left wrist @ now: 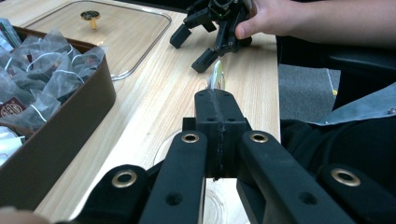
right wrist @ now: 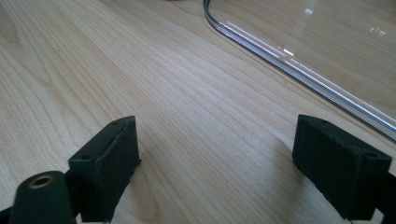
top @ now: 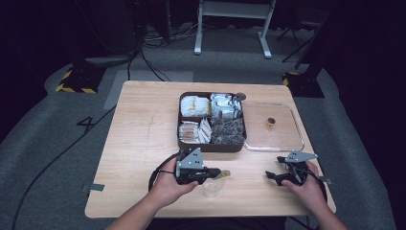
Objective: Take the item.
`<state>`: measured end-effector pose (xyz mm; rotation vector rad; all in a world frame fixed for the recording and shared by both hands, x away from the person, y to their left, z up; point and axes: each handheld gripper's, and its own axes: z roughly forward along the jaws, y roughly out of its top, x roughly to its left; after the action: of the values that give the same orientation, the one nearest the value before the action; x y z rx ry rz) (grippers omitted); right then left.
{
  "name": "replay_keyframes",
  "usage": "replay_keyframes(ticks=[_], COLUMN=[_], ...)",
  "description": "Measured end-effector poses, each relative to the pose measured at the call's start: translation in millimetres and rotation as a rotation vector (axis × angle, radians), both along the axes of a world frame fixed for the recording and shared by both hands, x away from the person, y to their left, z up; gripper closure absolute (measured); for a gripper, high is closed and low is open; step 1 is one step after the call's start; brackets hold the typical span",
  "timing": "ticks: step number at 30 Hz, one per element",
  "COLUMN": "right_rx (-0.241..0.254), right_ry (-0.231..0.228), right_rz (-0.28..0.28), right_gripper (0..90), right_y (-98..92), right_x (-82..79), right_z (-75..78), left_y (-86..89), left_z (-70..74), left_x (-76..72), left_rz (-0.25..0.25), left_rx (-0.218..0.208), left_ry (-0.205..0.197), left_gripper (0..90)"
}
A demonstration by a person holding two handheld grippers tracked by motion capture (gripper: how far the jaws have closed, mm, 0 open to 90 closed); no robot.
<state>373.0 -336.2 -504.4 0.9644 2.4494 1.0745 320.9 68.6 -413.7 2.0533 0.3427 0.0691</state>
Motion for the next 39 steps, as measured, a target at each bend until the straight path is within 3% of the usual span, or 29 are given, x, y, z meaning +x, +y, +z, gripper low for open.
replay_keyframes(ticks=[16,18,20,29,32,36,39], right_rx=[0.000,0.000,0.000,0.001,0.000,0.000,0.000], right_ry=[0.000,0.000,0.000,0.000,0.000,0.000,-0.001], right_rz=[0.000,0.000,0.000,0.000,0.000,-0.001,-0.001], right_gripper=[14.7,14.7,14.7,14.7,14.7,14.7,14.8], right_y=[0.0,0.0,0.0,0.1,0.0,0.1,0.1], right_x=[0.0,0.0,0.0,0.0,0.0,-0.1,-0.2], right_z=[0.0,0.0,0.0,0.0,0.0,0.0,0.0], left_y=[5.4,6.1,7.4,7.5,8.0,12.0,15.8], left_z=[-8.5,-8.3,-7.5,-6.2,-5.4,-1.2,3.9], left_x=[-3.5,-3.3,-3.1,-2.6,-1.9,-0.8,-0.2], left_rz=[-0.001,-0.002,0.002,0.009,0.030,0.079,0.094], left_rx=[0.014,0.011,-0.002,-0.005,-0.007,0.001,-0.023], left_ry=[0.042,0.041,0.049,0.053,0.044,0.022,0.053], left_gripper=[89.2,86.6,76.7,65.7,56.1,49.8,44.6])
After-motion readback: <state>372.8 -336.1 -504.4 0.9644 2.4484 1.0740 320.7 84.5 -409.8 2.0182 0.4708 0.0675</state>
